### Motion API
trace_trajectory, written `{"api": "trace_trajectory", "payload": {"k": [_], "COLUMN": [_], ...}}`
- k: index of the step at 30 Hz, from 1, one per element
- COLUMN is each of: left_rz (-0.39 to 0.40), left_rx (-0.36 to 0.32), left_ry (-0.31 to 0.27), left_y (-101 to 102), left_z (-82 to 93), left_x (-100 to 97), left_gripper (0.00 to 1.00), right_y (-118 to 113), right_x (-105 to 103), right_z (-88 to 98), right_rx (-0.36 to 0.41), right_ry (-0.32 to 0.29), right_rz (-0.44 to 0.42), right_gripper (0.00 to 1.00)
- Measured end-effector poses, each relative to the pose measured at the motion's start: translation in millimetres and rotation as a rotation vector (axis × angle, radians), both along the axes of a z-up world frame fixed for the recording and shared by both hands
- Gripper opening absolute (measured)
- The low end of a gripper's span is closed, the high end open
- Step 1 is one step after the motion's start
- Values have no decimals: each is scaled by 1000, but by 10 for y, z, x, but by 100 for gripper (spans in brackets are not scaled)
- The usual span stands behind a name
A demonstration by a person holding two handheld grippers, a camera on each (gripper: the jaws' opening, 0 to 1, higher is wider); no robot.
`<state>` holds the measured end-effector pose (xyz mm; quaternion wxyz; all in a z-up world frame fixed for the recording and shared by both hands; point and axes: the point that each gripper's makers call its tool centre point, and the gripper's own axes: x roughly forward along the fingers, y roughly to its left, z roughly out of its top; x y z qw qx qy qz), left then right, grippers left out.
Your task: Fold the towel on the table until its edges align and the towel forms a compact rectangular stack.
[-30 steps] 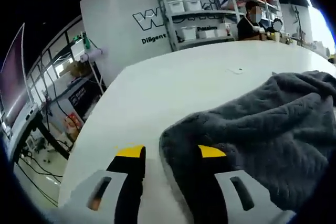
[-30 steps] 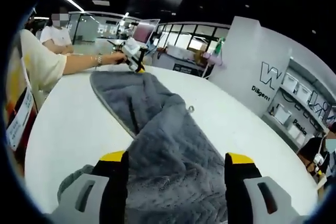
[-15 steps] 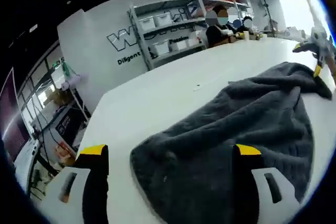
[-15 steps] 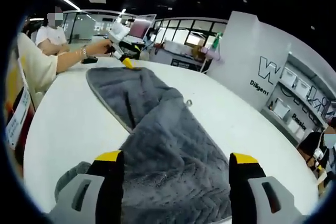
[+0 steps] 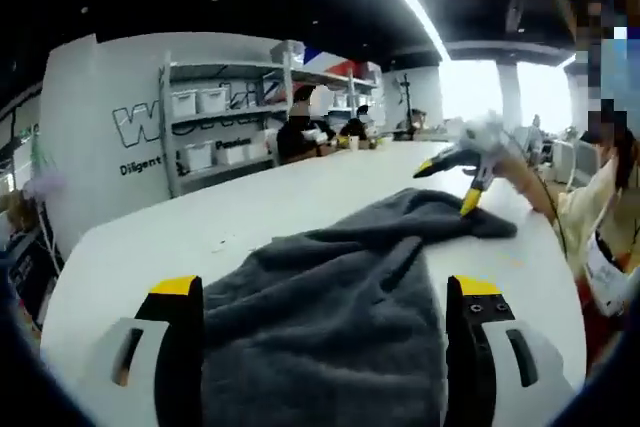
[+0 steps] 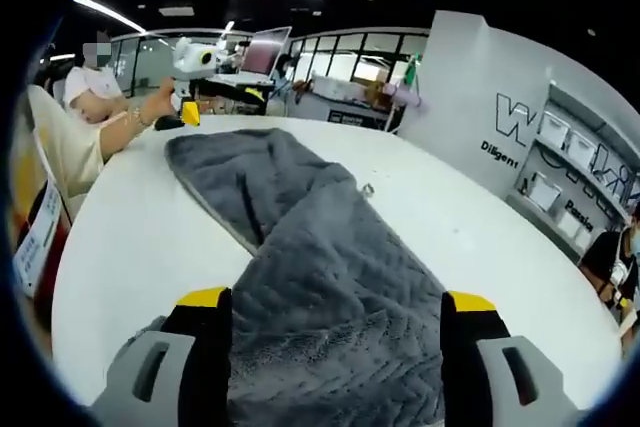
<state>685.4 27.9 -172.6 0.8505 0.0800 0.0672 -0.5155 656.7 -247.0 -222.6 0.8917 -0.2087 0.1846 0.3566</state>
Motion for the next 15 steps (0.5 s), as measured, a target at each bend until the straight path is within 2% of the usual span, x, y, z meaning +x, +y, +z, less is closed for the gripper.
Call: {"api": "trace_trajectory", "payload": {"k": [2,3,7,12,15], "left_rz": [-47,-52,-81,-124,-109], "left_rx": [-120,-135,-156,-231,-214], "left_ry": [7,9,14,73,77], "left_y": [-90,-100,-151,-168,-131], "left_z": [107,117,59,72,36], "left_x": [-113,-129,-230,-337,-293], "left_gripper": [99,99,99,99,99], "right_y": [17,20,29,52,73], "right_x": [5,7,13,16,10], "right_z": [-20,-31,-69,-86,-78], "right_rx": [4,2,-1,13,23], "right_ry": [5,7,17,23,20], "right_rz": [-2,-4,-8,-4,0], "right_gripper": [89,90,90,90,91]}}
